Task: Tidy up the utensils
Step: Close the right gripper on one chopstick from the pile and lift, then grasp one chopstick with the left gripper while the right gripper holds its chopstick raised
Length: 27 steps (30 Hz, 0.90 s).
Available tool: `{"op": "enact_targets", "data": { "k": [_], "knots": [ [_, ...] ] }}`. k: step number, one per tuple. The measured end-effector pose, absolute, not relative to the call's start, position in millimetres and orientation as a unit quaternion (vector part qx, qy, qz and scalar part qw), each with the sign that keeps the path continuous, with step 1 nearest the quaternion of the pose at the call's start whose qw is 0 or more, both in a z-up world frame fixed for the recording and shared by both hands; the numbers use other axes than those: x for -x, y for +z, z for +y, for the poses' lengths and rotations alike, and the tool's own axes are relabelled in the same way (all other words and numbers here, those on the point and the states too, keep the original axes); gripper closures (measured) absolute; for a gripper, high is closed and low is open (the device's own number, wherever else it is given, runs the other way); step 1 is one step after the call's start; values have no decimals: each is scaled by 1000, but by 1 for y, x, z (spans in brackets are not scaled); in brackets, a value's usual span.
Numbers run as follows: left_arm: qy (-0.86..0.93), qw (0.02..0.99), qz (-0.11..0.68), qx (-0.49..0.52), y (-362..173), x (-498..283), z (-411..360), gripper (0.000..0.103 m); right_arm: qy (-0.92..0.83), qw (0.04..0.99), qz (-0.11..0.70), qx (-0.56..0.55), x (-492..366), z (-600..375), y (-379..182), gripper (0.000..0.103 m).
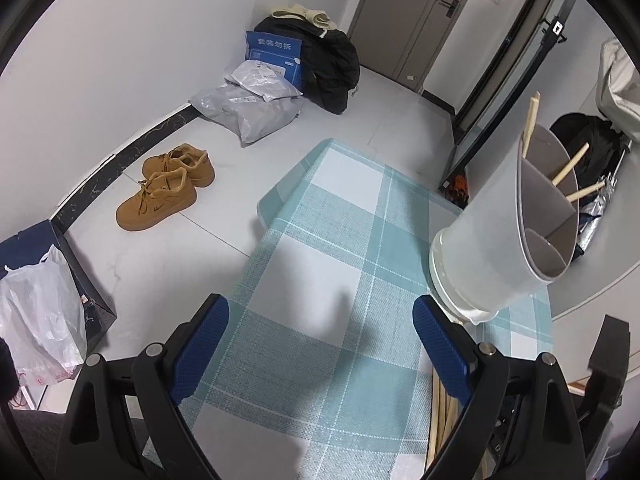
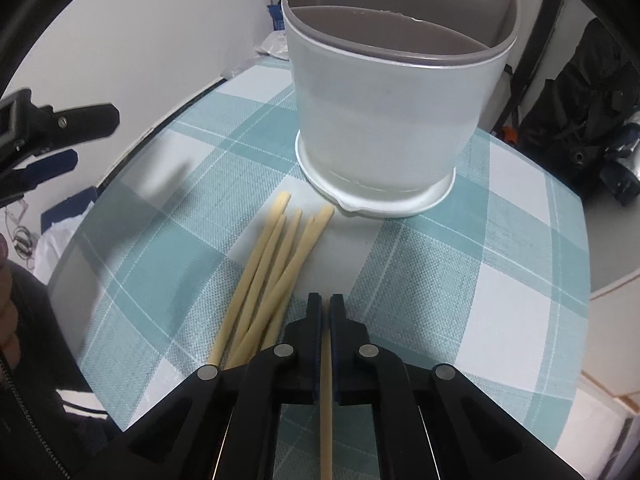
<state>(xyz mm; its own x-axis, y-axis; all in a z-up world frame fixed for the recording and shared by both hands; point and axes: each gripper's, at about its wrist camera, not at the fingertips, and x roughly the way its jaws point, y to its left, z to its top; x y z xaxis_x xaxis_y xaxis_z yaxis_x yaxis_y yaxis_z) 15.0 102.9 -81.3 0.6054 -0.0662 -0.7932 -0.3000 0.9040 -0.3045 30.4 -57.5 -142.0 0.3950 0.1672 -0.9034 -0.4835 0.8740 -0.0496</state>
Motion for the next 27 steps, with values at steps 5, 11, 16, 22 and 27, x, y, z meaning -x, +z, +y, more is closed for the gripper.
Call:
{"op": "enact_targets", "data": {
  "k": [5, 11, 16, 22, 27],
  "knots": [
    [61, 872, 445, 193, -83, -15, 92, 12, 205, 842, 491, 90, -36, -79, -120, 100],
    [21, 858, 481, 180, -94, -20, 75, 13, 199, 869, 449, -51, -46, -124, -83, 100],
    [-8, 846, 511, 153, -103, -23, 57, 13, 183, 869, 423, -178, -40, -171, -71, 100],
    [-19, 839, 532, 109, -112, -22, 38, 13, 167, 856, 400, -282, -31, -220, -85, 100],
    [-12, 839, 541, 61, -116, -23, 25, 13, 148, 855, 379, -322, -24, -246, -89, 100]
  ]
}}
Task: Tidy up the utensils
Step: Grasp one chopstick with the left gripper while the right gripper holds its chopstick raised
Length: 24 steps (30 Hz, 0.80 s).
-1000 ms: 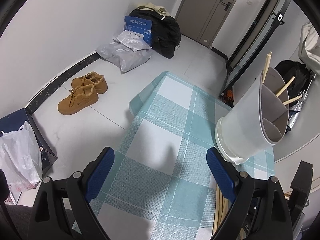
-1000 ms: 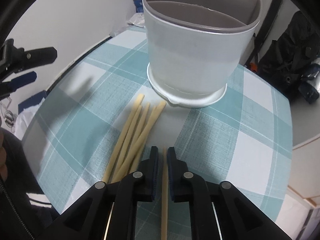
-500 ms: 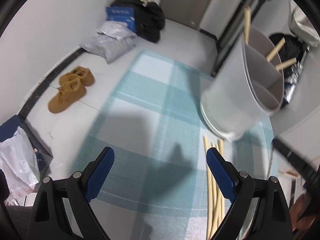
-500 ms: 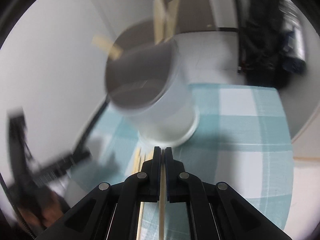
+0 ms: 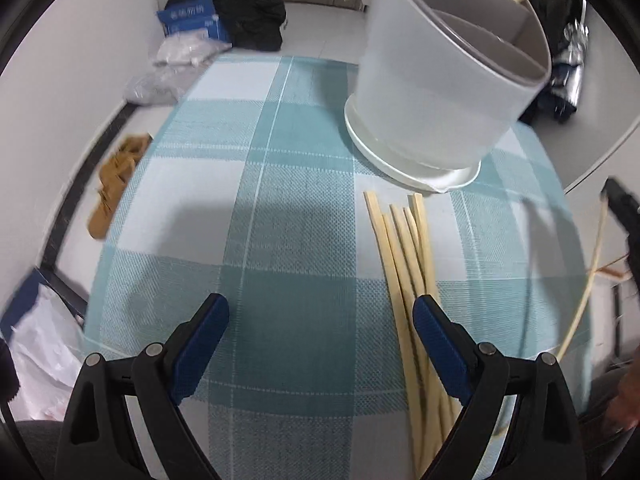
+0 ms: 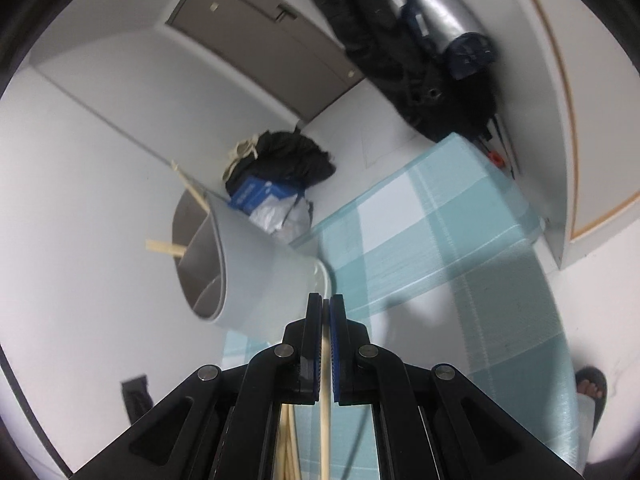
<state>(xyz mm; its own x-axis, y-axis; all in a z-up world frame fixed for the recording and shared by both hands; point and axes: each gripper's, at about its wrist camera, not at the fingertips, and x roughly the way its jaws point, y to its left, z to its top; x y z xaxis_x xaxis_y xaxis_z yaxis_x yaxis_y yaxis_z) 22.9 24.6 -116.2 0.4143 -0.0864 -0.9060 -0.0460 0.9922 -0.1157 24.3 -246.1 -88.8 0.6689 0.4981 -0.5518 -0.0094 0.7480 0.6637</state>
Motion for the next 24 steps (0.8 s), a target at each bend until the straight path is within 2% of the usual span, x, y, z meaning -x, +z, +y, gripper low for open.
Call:
{"op": "enact_targets", "data": {
  "k": [12, 24],
  "knots": [
    [-3, 833, 551, 37, -117, -20, 23, 13, 136, 888, 322, -298, -11, -264, -65, 100],
    [0, 833, 554, 13, -122, -48, 21, 13, 123, 895, 305, -301, -7, -274, -56, 100]
  ]
}}
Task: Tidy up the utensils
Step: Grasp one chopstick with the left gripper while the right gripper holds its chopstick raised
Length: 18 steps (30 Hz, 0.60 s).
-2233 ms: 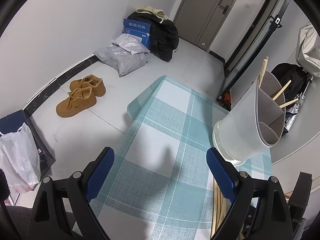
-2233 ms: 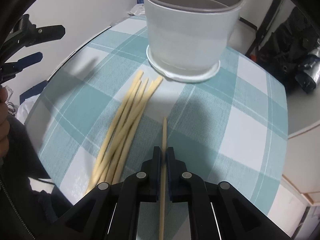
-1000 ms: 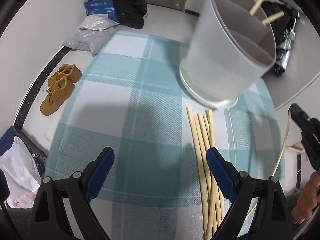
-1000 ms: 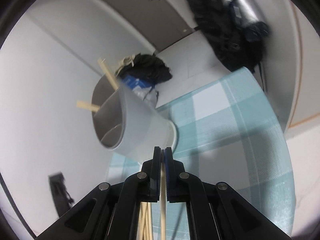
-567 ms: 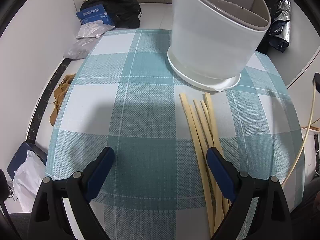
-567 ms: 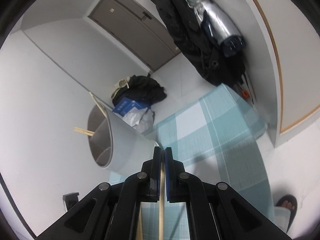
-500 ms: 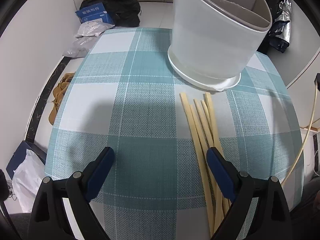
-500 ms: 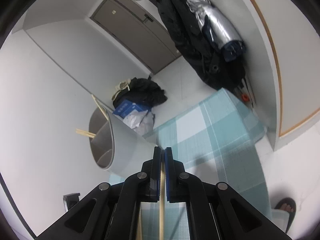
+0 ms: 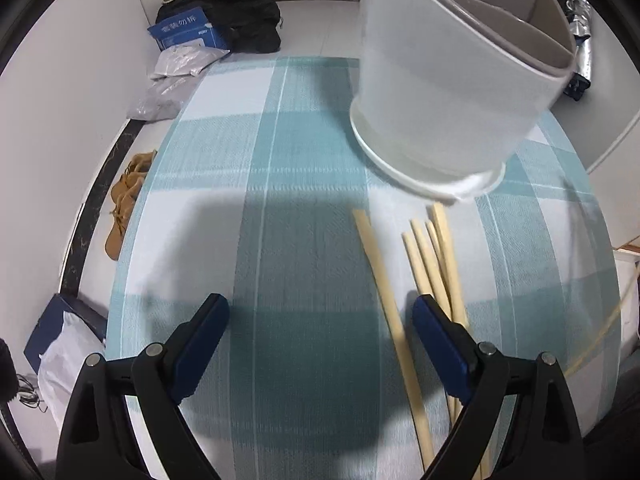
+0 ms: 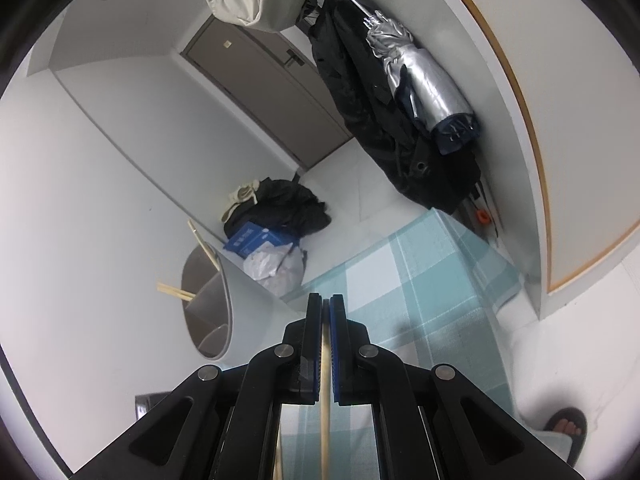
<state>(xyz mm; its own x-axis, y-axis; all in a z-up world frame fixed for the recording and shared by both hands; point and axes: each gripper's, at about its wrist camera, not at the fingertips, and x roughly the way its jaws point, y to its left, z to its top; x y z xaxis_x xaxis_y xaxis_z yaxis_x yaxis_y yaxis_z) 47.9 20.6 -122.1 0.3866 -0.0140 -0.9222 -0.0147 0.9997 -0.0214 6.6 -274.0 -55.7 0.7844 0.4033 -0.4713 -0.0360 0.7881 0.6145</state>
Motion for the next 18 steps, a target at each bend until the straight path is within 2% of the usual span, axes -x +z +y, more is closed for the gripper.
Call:
{"op": "enact_targets", "data": {
  "k": [3, 5, 8, 10, 11, 13, 15, 18],
  "knots": [
    [2, 832, 554, 0, -121, -56, 18, 16, 124, 895, 304, -303, -6, -274, -55, 100],
    [6, 834, 552, -11, -119, -62, 17, 26, 123, 896, 303, -302, -6, -274, -54, 100],
    [5, 831, 555, -19, -117, -67, 14, 45, 124, 896, 302, -302, -7, -273, -53, 100],
    [-2, 829, 560, -10, -115, -68, 11, 69, 125, 895, 303, -303, -8, -274, -54, 100],
    [-6, 827, 562, -7, -116, -68, 11, 73, 125, 894, 304, -305, -8, -274, -54, 100],
    [-8, 824, 567, -10, -115, -68, 5, 92, 125, 893, 304, -306, -10, -274, -54, 100],
    [-10, 823, 567, -15, -115, -68, -1, 98, 125, 893, 303, -307, -11, -274, -54, 100],
    [-7, 824, 567, -16, -116, -69, -4, 100, 127, 893, 304, -307, -12, -273, -53, 100]
  ]
}}
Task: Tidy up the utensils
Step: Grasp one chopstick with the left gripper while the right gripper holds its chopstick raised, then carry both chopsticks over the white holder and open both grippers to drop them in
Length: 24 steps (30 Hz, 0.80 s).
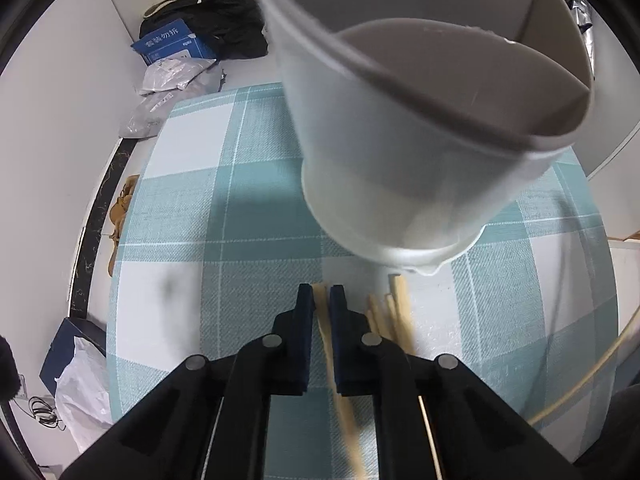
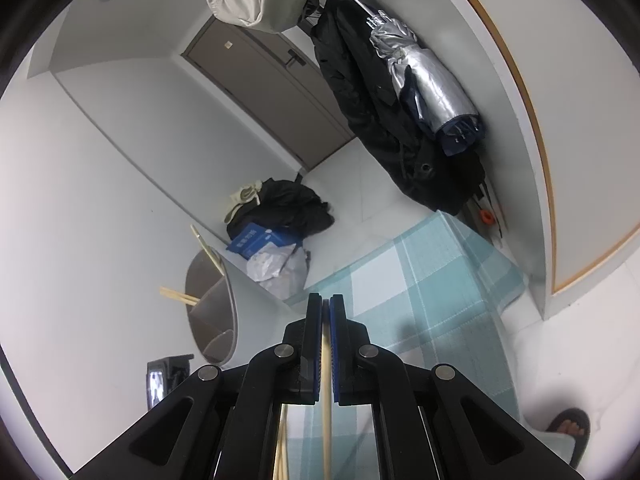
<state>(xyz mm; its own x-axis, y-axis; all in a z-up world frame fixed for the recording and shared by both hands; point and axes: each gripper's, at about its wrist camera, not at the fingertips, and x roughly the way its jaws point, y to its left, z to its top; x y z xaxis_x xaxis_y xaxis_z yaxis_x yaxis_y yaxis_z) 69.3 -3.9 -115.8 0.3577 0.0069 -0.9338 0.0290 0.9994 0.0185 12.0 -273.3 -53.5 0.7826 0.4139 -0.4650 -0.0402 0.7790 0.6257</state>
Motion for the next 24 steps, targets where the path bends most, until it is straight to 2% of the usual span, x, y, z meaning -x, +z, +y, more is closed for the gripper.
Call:
{"op": "enact_targets", "data": {
  "k": [10, 16, 24],
  "knots": [
    [-17, 843, 535, 50, -93, -63, 11, 101, 140, 899, 300, -287, -5, -264, -49, 100],
    [-40, 873, 477, 96, -61, -45, 17, 101, 137, 911, 296, -252, 5, -252, -45, 100],
    [-79, 914, 386, 99, -17, -18, 5, 101, 143, 928, 278, -204, 21, -232, -31, 100]
  ]
}}
